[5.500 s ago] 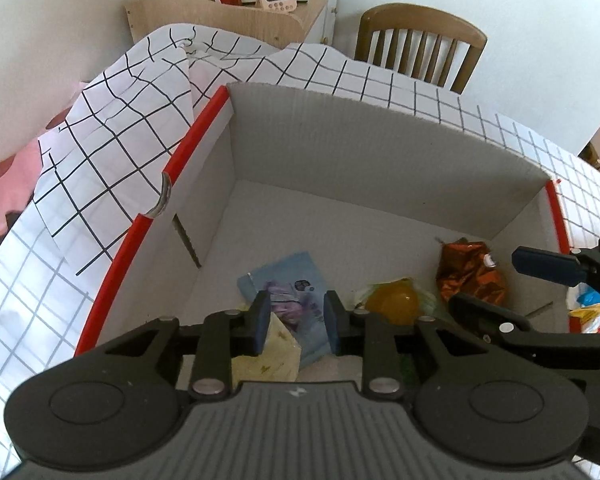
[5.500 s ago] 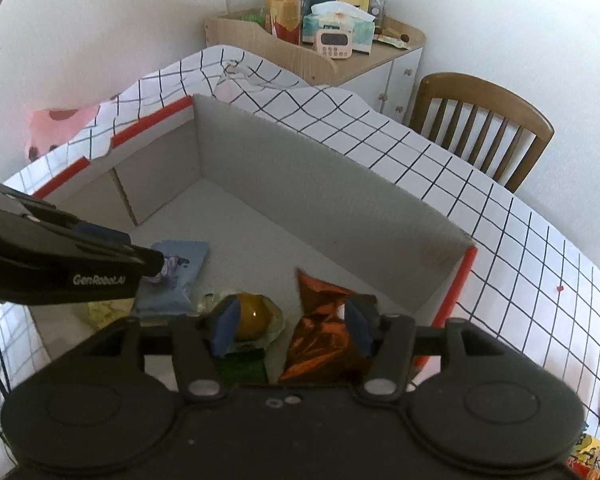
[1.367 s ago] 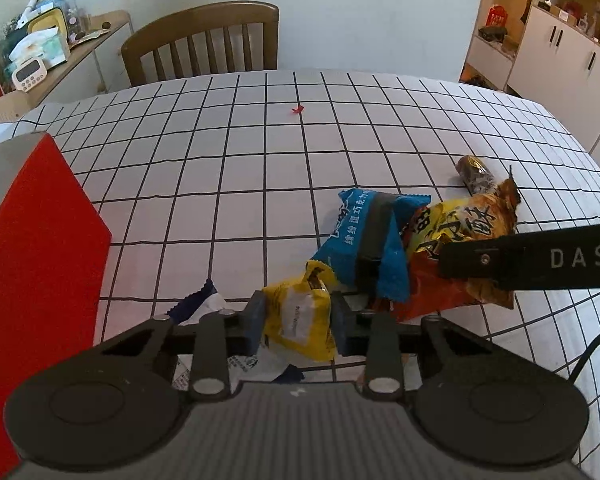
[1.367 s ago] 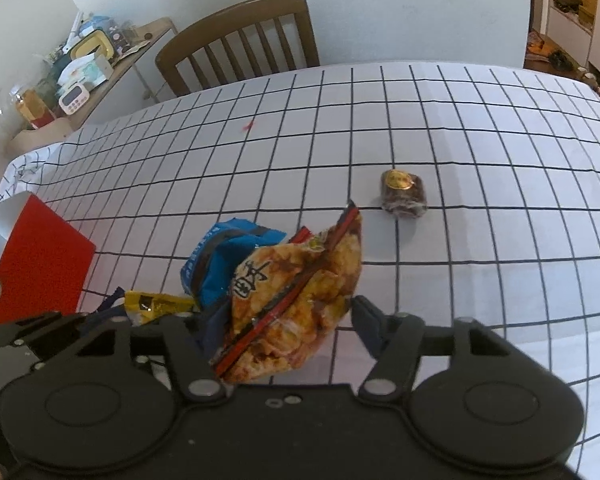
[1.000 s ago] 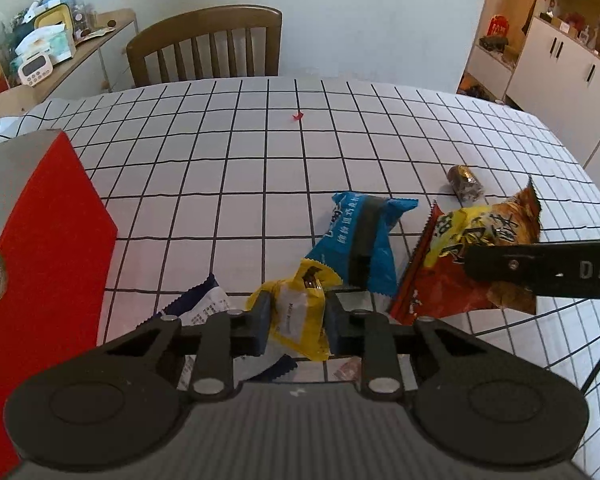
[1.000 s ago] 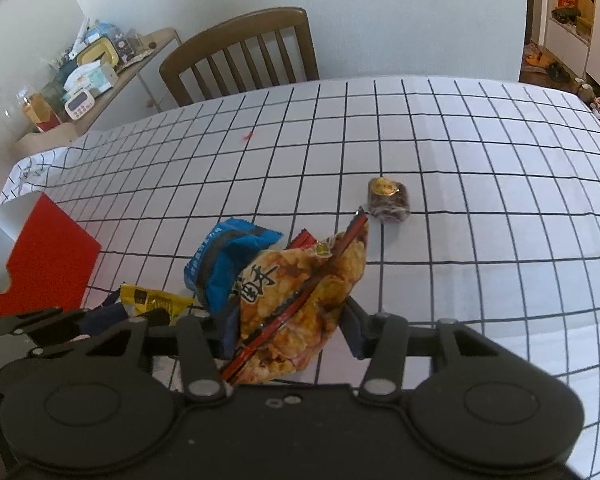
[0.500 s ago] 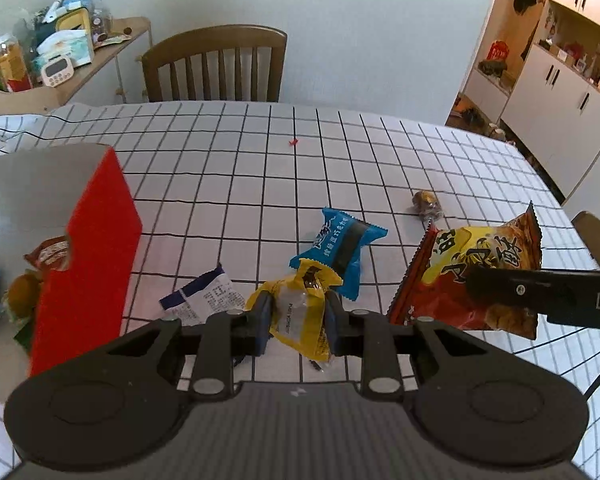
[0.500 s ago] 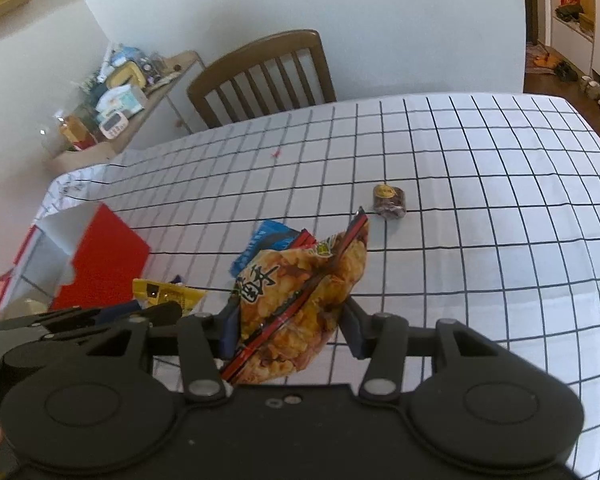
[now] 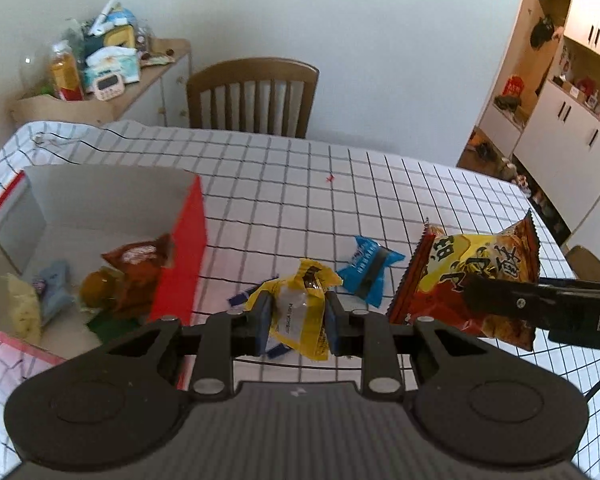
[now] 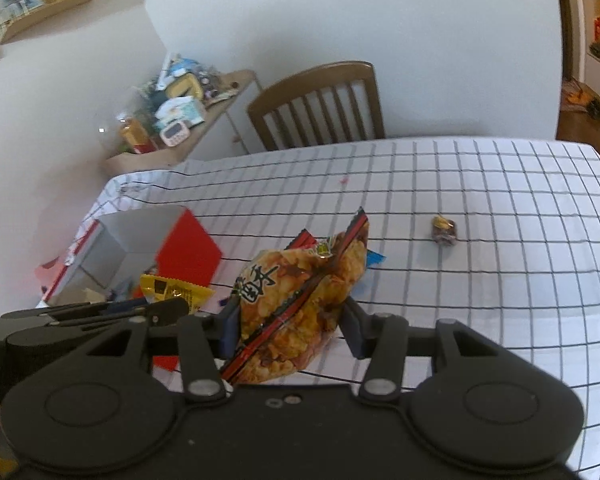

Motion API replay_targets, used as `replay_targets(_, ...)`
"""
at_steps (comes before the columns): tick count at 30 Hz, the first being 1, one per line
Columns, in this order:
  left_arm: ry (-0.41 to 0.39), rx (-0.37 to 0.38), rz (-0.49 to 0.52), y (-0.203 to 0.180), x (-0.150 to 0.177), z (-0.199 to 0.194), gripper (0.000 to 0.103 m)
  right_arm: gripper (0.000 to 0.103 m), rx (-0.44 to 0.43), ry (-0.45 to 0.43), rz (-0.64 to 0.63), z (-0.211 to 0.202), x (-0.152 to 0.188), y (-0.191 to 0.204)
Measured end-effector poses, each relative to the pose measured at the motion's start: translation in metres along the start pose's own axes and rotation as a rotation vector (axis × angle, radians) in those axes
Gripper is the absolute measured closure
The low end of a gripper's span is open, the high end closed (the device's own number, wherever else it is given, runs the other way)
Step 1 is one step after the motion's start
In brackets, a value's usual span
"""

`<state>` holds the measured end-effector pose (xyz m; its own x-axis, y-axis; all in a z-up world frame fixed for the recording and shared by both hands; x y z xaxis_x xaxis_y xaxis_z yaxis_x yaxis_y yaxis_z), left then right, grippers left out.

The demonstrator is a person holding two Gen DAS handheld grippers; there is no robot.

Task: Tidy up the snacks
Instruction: 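Carry both snacks over the red box and open both tools inside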

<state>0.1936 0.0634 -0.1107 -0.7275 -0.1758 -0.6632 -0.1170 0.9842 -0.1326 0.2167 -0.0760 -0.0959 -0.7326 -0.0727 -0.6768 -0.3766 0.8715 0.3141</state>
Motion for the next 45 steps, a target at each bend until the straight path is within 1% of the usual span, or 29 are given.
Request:
replay_targets(7, -0.050, -0.023, -0.007, 0.030, -0.010, -0.026, 0.076, 0.054, -0.048, -0.011, -0.049, 0.002, -0.008, 0.045)
replay_targets(13, -0.074, -0.047, -0.024, 0.063, -0.019, -0.039, 0.076, 0.054, -0.074, -0.022, -0.102, 0.011, -0.017, 0.089)
replay_targets(19, -0.089, -0.069, -0.040, 0.098, -0.026, -0.047, 0.076, 0.054, -0.092, -0.025, -0.148, 0.027, -0.022, 0.132)
replay_targets(25, -0.098, -0.105, -0.056, 0.137, -0.032, -0.050, 0.076, 0.054, -0.098, -0.019, -0.182, 0.049, -0.025, 0.165)
replay_targets(34, -0.085, -0.158, -0.090, 0.196, -0.038, -0.041, 0.076, 0.054, -0.098, 0.012, -0.235, 0.086, -0.025, 0.201)
replay_targets(42, -0.033, -0.216, -0.132, 0.248, -0.037, -0.015, 0.076, 0.054, -0.075, 0.040, -0.305, 0.130, -0.022, 0.219)
replay_targets(45, -0.020, -0.225, -0.145, 0.260, -0.039, -0.004, 0.076, 0.054, -0.064, 0.058, -0.335, 0.147, -0.020, 0.223)
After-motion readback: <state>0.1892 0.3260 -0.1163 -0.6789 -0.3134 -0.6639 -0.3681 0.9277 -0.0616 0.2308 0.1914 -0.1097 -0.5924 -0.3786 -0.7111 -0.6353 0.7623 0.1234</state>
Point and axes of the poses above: each gripper's, at about its wrist camera, not at the fingertips, and z roughly the way its jaws point, y to its left, x to its underside, the point moved 10 cm from there along z, roughly the way its jaws point, and after that the axes turned 2 degrees about -z, right-handed, at the moved point
